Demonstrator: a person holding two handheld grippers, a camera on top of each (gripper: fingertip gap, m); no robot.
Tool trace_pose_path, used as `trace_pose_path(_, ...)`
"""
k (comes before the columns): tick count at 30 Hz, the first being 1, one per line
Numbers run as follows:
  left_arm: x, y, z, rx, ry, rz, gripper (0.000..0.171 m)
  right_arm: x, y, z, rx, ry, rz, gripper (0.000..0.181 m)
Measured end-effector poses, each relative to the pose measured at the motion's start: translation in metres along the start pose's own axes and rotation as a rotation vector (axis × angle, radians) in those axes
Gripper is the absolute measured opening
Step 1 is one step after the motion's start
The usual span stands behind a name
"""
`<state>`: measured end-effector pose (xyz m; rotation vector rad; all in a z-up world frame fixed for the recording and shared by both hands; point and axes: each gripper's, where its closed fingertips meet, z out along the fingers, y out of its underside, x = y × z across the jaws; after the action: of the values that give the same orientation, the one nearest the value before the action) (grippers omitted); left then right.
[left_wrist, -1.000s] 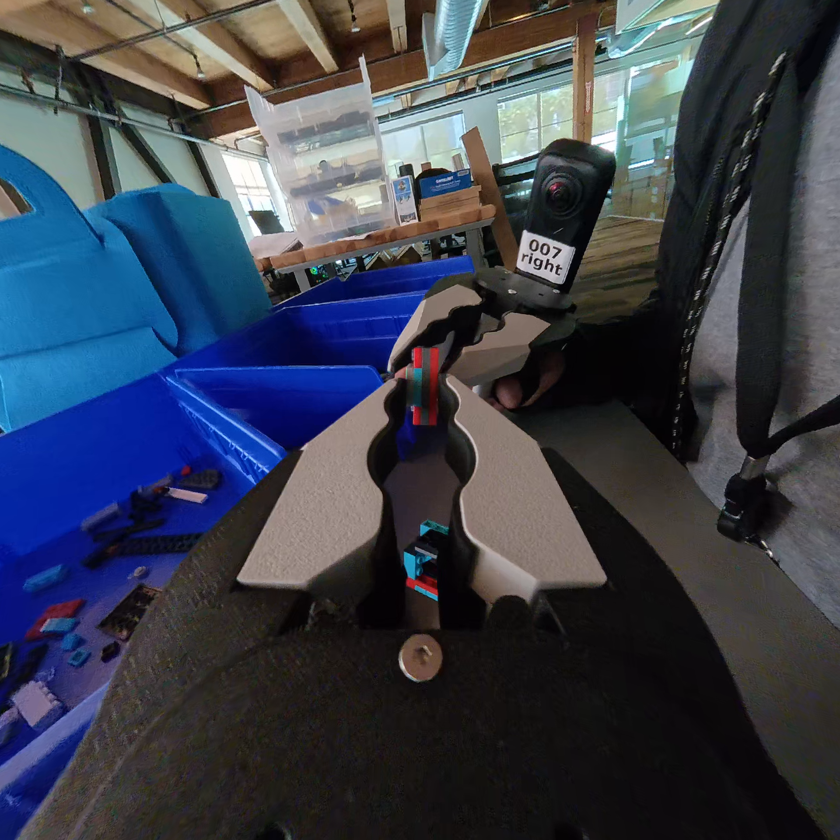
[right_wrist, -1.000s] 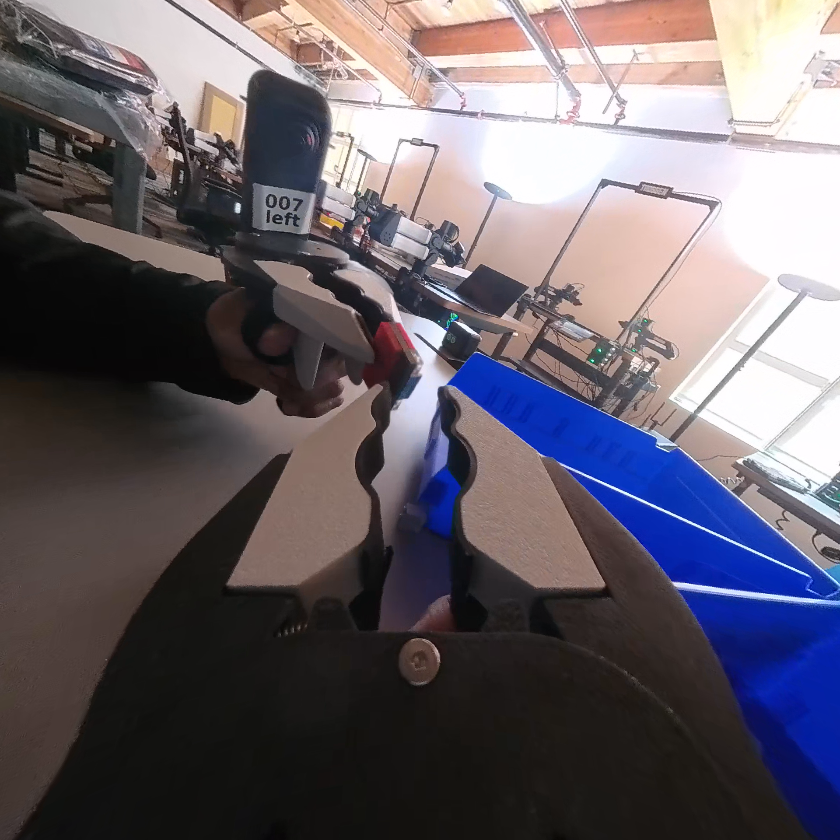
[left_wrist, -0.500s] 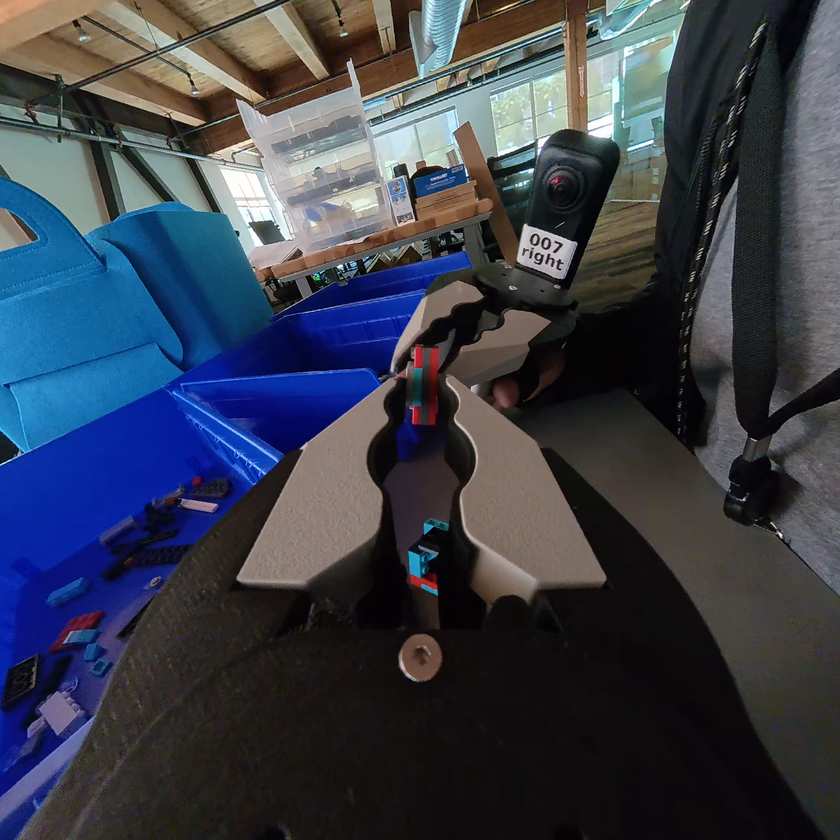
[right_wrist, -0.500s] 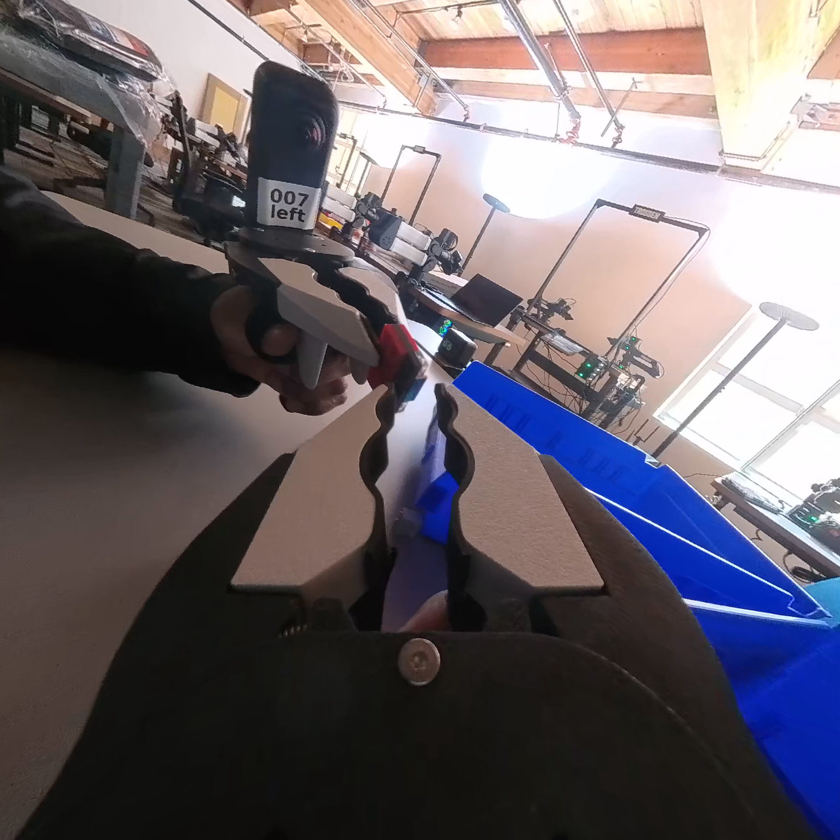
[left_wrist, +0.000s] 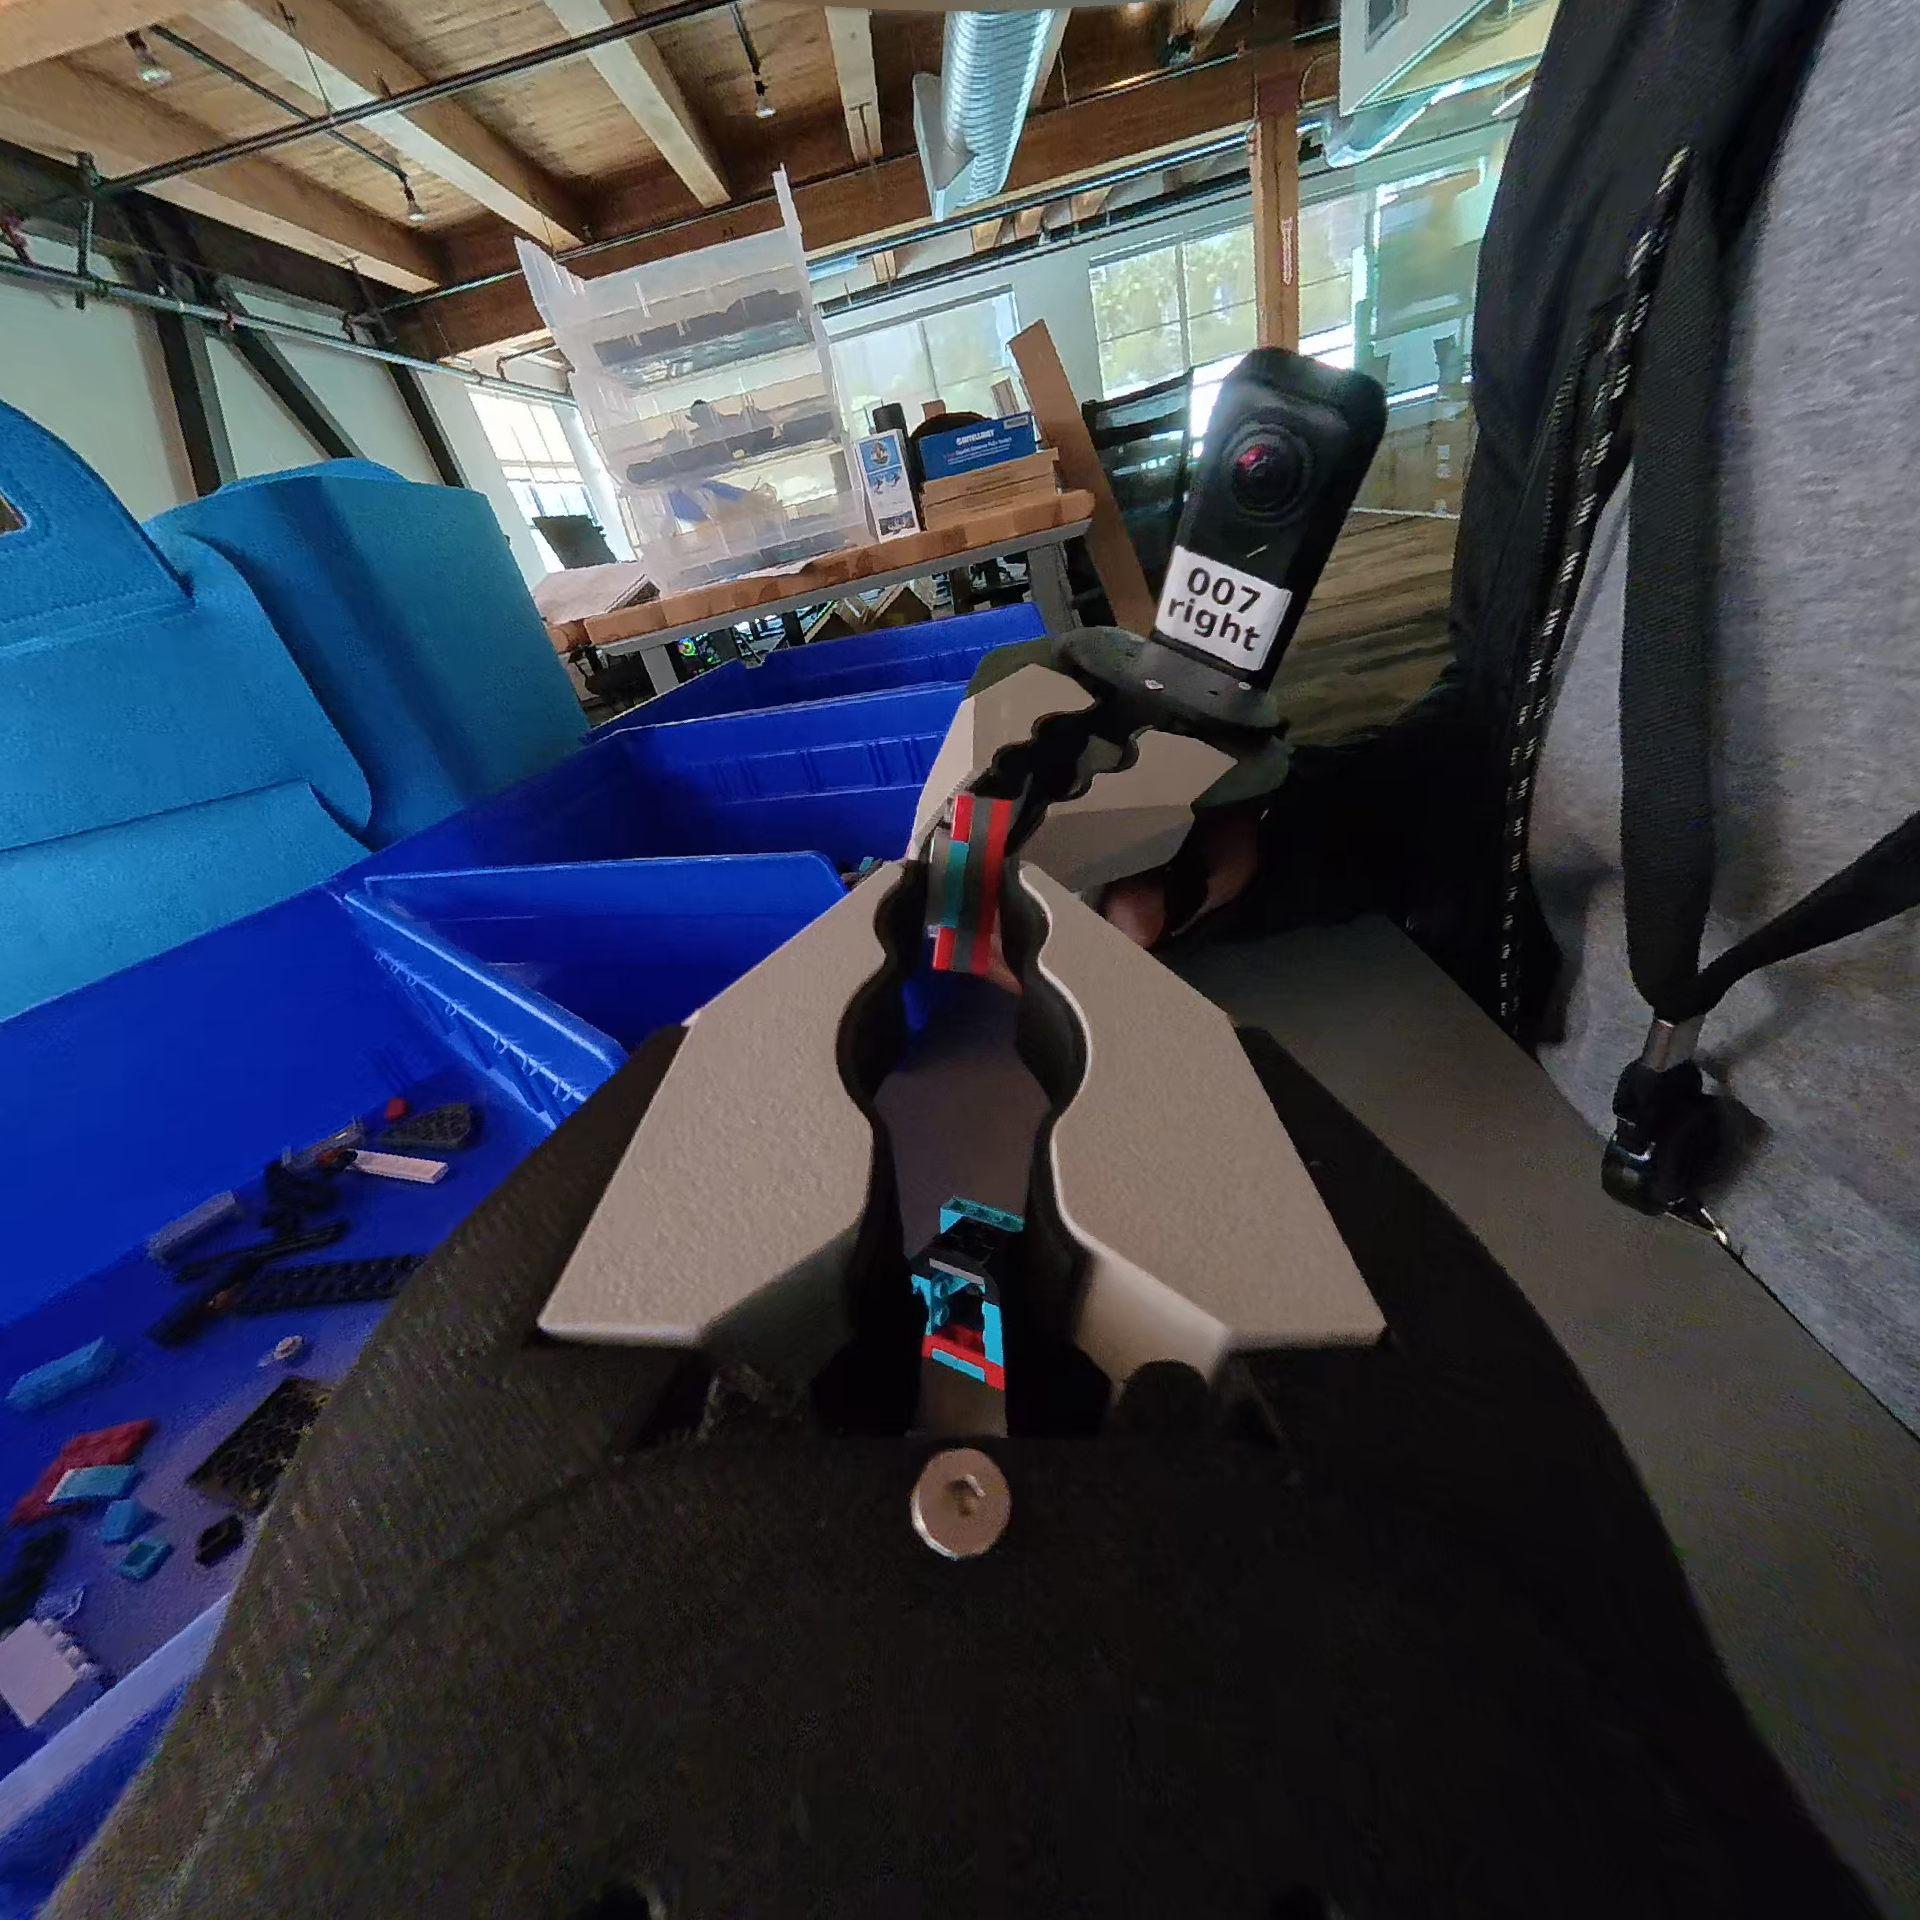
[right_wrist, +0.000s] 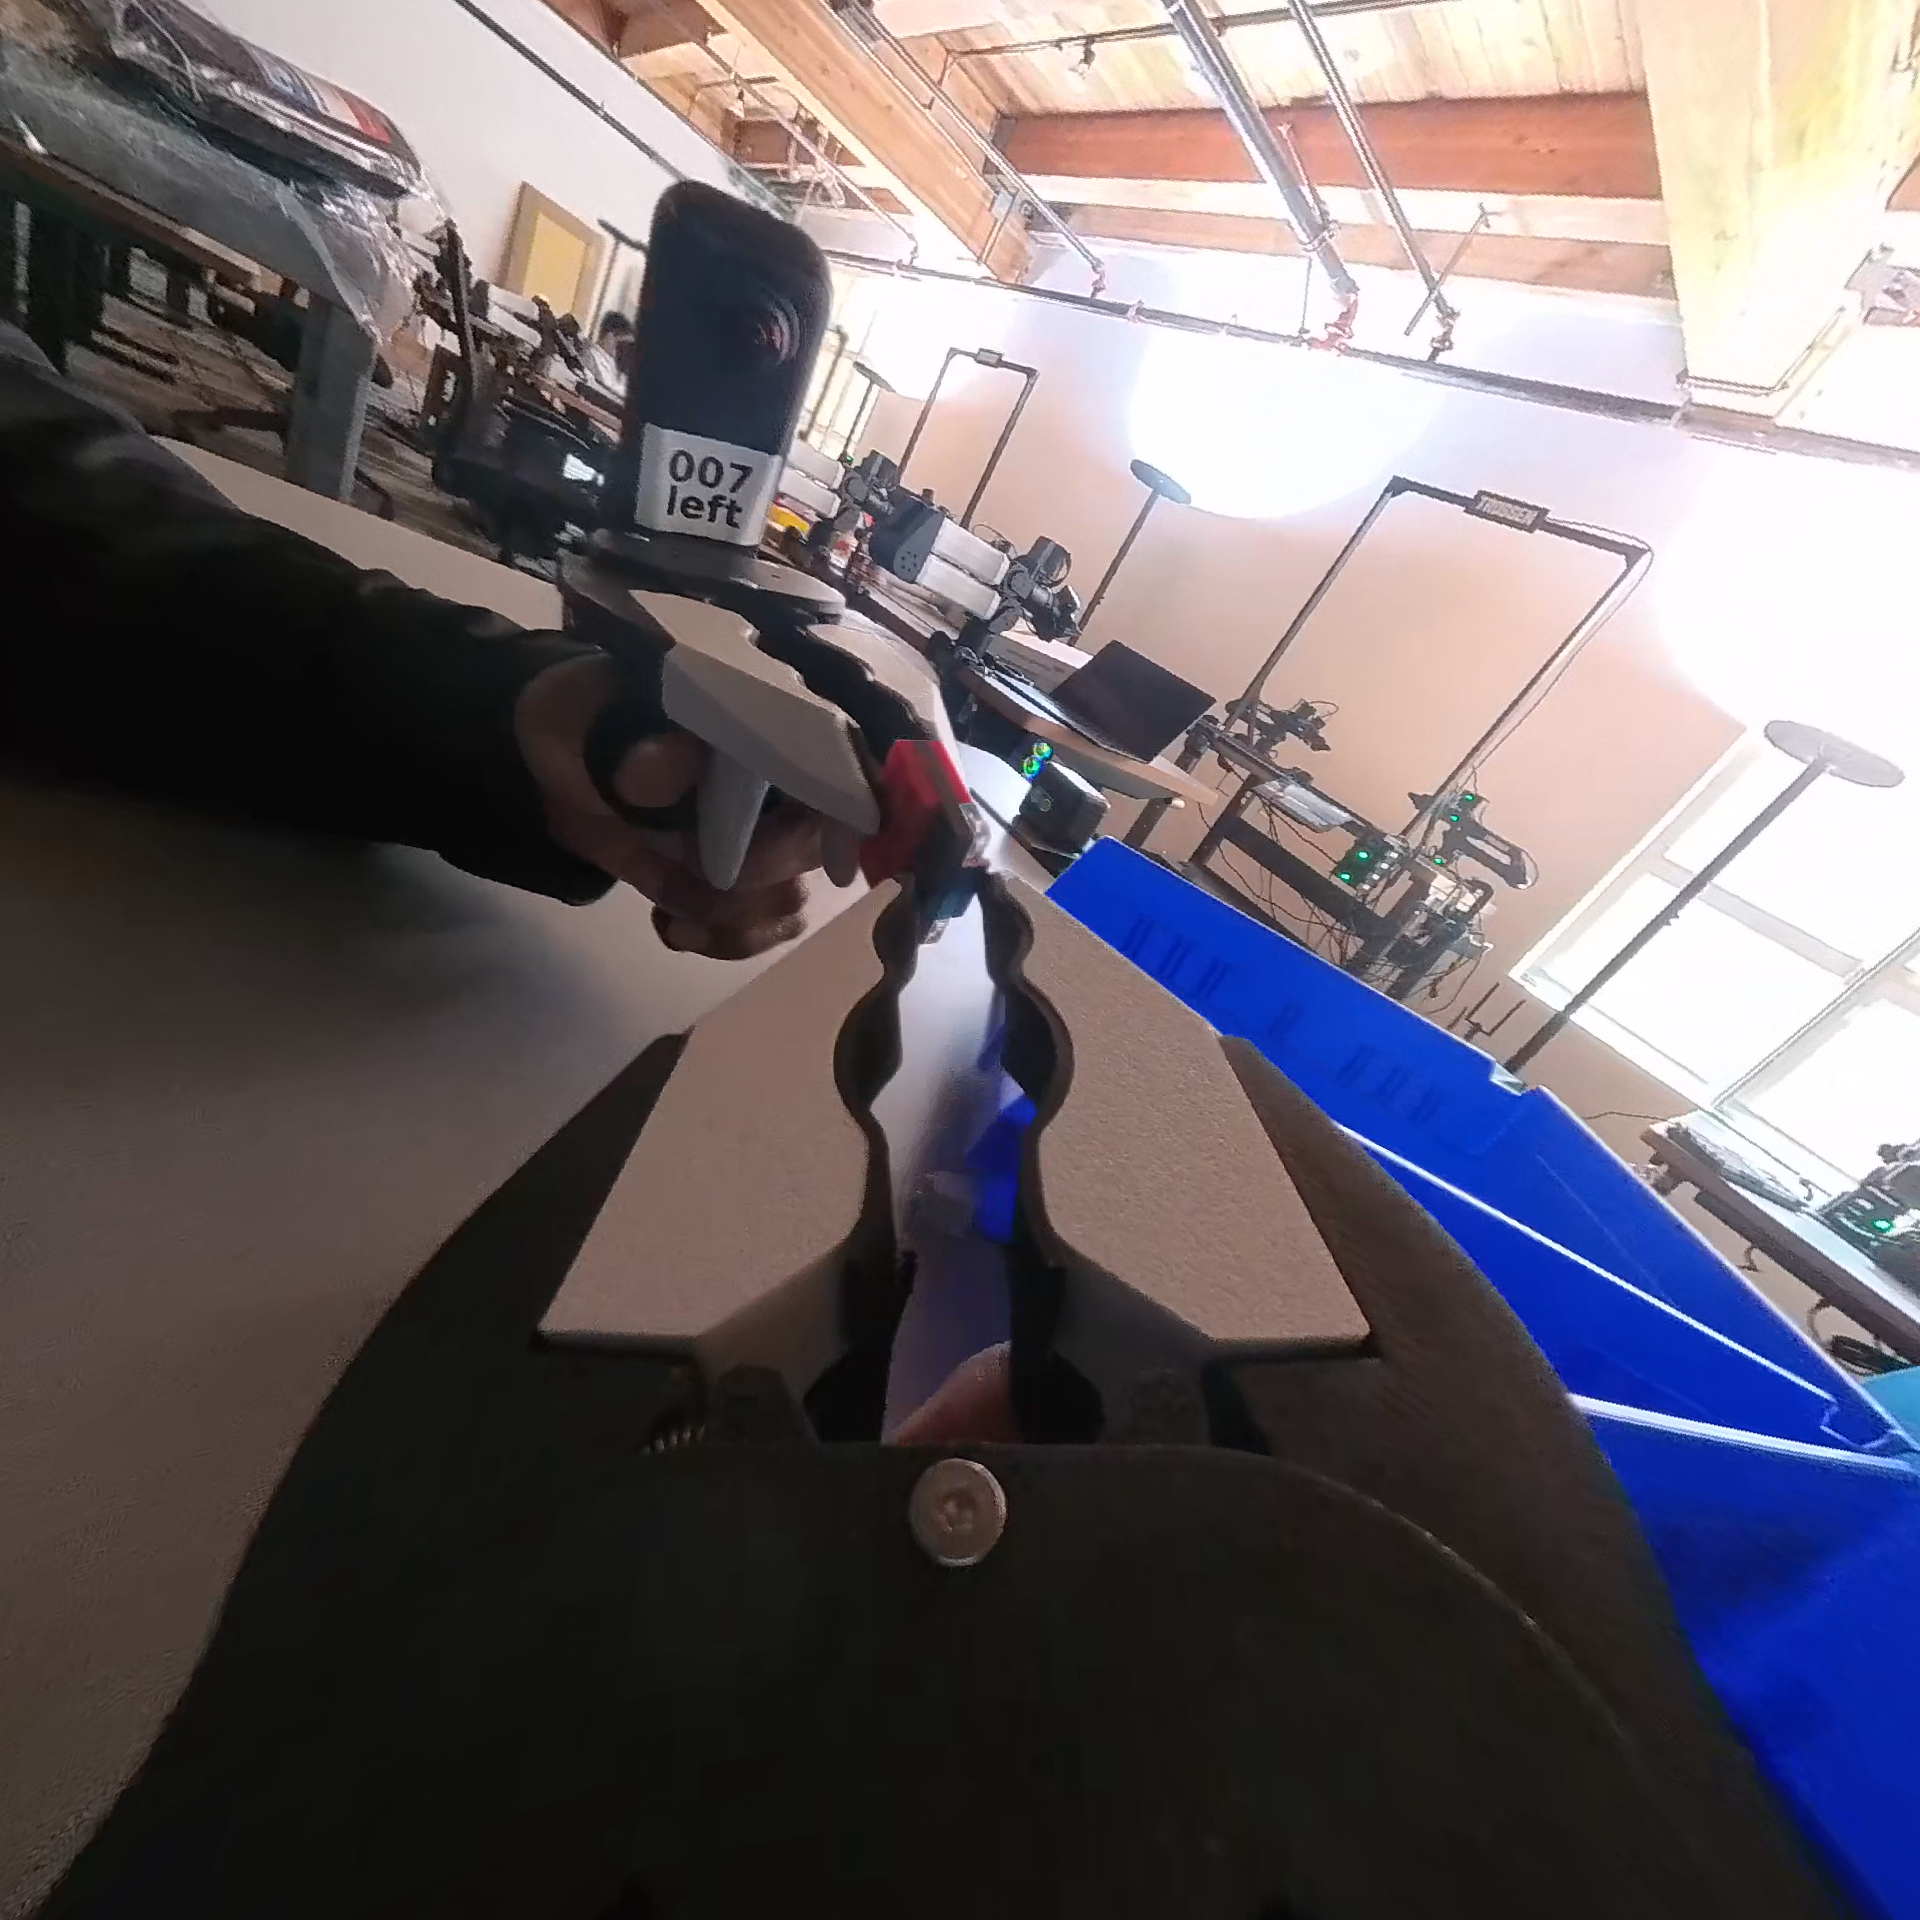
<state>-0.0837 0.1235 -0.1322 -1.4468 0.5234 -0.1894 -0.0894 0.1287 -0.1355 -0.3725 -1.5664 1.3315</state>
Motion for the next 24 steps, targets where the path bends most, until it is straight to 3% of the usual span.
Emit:
trace_pose_path(16, -0.01, 0.016, 0.004, -0.086, -0.052, -0.051, 0.032, 0.005, 0.004, 0.001, -0.052, 0.108, -0.215, 0.013)
trace_pose_path(24, -0.014, 0.025, 0.007, -0.093, 0.004, -0.36, 0.054, 0.012, 0.01, 0.001, -0.107, 0.198, -0.402, 0.013)
